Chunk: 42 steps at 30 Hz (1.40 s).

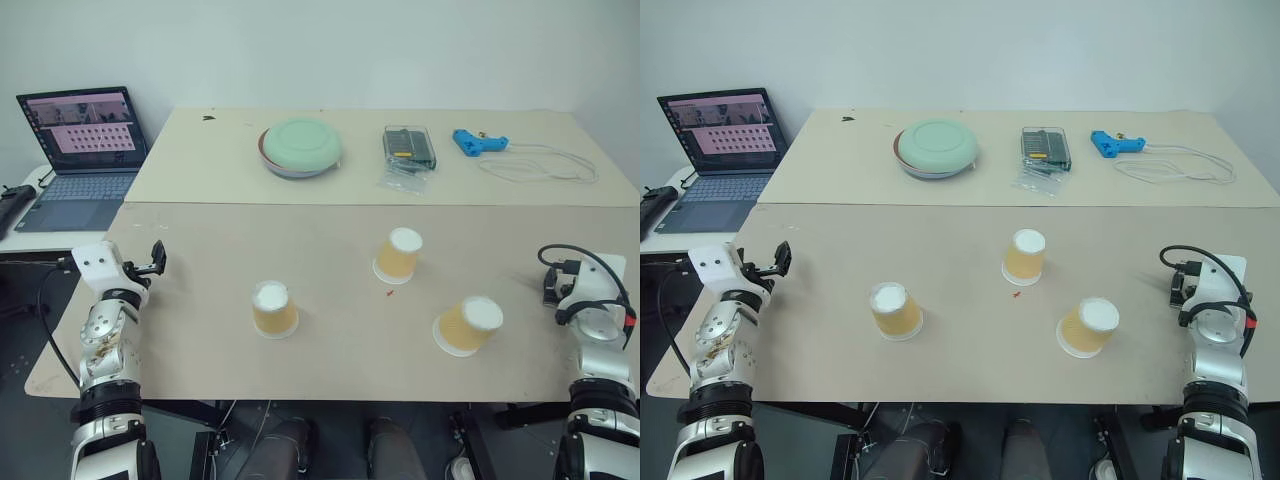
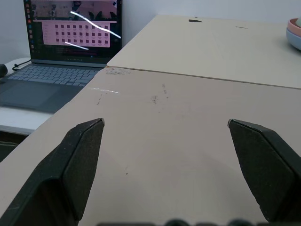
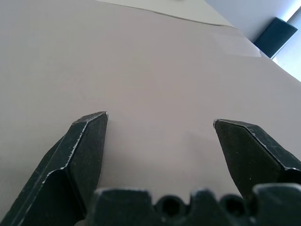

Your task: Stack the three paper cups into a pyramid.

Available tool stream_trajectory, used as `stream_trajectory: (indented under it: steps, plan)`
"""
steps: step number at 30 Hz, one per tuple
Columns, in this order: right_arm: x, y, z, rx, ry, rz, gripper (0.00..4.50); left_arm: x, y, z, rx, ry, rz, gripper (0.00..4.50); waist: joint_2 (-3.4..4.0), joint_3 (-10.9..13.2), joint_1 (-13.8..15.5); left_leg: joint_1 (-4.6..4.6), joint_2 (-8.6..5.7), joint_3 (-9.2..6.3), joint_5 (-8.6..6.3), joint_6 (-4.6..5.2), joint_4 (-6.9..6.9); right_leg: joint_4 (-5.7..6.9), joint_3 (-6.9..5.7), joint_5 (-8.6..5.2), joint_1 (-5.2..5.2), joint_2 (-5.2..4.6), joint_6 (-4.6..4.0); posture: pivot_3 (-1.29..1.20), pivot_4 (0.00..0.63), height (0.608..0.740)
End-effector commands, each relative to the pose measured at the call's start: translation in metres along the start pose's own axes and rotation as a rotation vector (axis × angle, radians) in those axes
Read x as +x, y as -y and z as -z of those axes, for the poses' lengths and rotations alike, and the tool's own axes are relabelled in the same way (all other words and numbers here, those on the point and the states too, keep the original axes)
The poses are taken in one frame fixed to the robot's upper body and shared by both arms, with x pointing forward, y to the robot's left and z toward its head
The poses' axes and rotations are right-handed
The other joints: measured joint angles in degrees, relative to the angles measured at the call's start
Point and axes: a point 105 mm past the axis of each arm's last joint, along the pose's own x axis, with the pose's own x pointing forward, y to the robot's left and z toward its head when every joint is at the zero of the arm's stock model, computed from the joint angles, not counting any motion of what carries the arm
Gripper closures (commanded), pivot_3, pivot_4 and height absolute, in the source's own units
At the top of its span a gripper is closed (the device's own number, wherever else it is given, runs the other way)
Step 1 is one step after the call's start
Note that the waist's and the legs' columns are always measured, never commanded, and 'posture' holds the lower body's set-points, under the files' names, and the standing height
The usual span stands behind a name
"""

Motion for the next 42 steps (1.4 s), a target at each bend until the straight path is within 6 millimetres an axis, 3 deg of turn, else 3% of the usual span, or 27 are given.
stream_trajectory:
  steps: [1,3,6,9,11,13,15,23,26,28,31,35,42]
  plan:
    - [0.001,0.007,-0.015,0.011,0.057,0.018,0.22,0.006,0.006,-0.022,-0.015,0.062,0.041,0.00,0.00,0.00,0.00,0.00,0.00,0.00,0.00,0.00,0.00,0.00,0.00,0.00,0.00,0.00,0.00,0.00,0.150,0.739]
    - [0.001,0.005,-0.015,0.010,0.056,0.014,0.22,0.009,0.023,-0.038,-0.080,0.084,0.155,0.00,0.00,0.00,0.00,0.00,0.00,0.00,0.00,0.00,0.00,0.00,0.00,0.00,-0.01,0.00,0.00,0.00,0.150,0.739]
    - [0.001,0.005,-0.017,0.001,0.058,0.003,0.22,-0.005,0.058,-0.073,-0.133,0.130,0.423,0.00,-0.03,0.02,-0.26,-0.04,0.00,0.00,0.00,0.00,0.02,0.01,-0.01,-0.03,-0.01,0.00,0.06,0.00,0.150,0.739]
    - [0.002,0.008,-0.021,0.000,0.064,0.001,0.22,-0.040,0.096,-0.103,-0.181,0.113,0.747,0.00,-0.01,0.01,-0.90,-0.06,0.00,0.00,0.00,0.01,-0.01,0.00,0.01,0.01,-0.05,0.00,0.00,0.00,0.150,0.739]
    - [0.002,0.009,-0.023,-0.003,0.067,-0.002,0.22,-0.060,0.109,-0.113,-0.205,0.093,0.880,0.00,0.14,-0.06,-1.15,0.00,-0.01,0.05,-0.03,0.06,-0.08,0.01,0.11,0.00,-0.07,0.01,0.00,0.00,0.150,0.739]
    - [0.002,0.012,-0.027,-0.008,0.075,-0.006,0.22,-0.095,0.128,-0.140,-0.202,0.097,1.109,0.00,0.25,-0.10,-1.24,0.11,0.00,0.13,-0.03,0.07,-0.17,0.00,0.22,0.00,-0.05,0.04,0.00,0.00,0.150,0.739]
    - [0.002,0.013,-0.032,-0.008,0.083,-0.032,0.22,-0.119,0.141,-0.150,-0.146,0.059,1.251,0.00,0.24,-0.06,-1.23,0.11,0.08,0.18,-0.03,0.06,-0.21,0.04,0.32,-0.01,-0.11,0.16,-0.02,0.00,0.150,0.739]
    - [-0.011,0.020,-0.084,-0.024,0.150,-0.389,0.22,-0.126,0.156,-0.132,0.060,-0.053,1.291,0.00,0.78,0.03,-0.73,0.45,0.31,0.78,-0.03,0.00,-0.25,0.06,0.93,-0.17,0.09,0.40,0.24,0.00,0.150,0.739]
    - [-0.043,0.012,-0.101,-0.095,0.151,-0.708,0.22,-0.126,0.158,-0.130,0.059,-0.059,1.313,0.00,0.78,0.04,-0.72,0.39,0.44,0.97,-0.06,0.05,-0.27,-0.07,1.04,-0.15,0.00,0.49,0.27,0.00,0.150,0.739]
    - [-0.056,0.014,-0.107,-0.095,0.149,-0.813,0.22,-0.127,0.159,-0.129,0.066,-0.058,1.324,0.00,0.73,0.03,-0.69,0.37,0.64,1.01,-0.18,0.14,-0.27,-0.21,1.03,-0.15,-0.01,0.65,0.28,0.00,0.150,0.739]
    - [-0.073,0.022,-0.096,-0.150,0.058,-0.941,0.22,-0.128,0.162,-0.129,0.067,-0.060,1.344,0.00,0.69,0.04,-0.72,0.37,0.90,1.16,-0.37,0.02,-0.27,-0.30,1.07,-0.13,-0.04,0.77,0.18,0.00,0.150,0.739]
    - [-0.104,0.027,-0.055,-0.325,-0.158,-1.158,0.22,-0.128,0.163,-0.129,0.062,-0.066,1.358,0.00,0.69,0.06,-0.47,0.35,0.98,1.22,-0.47,0.04,-0.27,-0.32,1.07,-0.19,-0.08,0.79,0.11,0.00,0.150,0.739]
    - [-0.135,-0.011,-0.062,-0.336,-0.115,-1.370,0.22,-0.128,0.164,-0.129,0.067,-0.073,1.362,0.00,0.64,0.12,-1.06,0.42,1.25,1.65,-0.50,0.02,-0.27,-0.31,1.29,-0.06,-0.06,0.63,0.16,0.00,0.150,0.739]
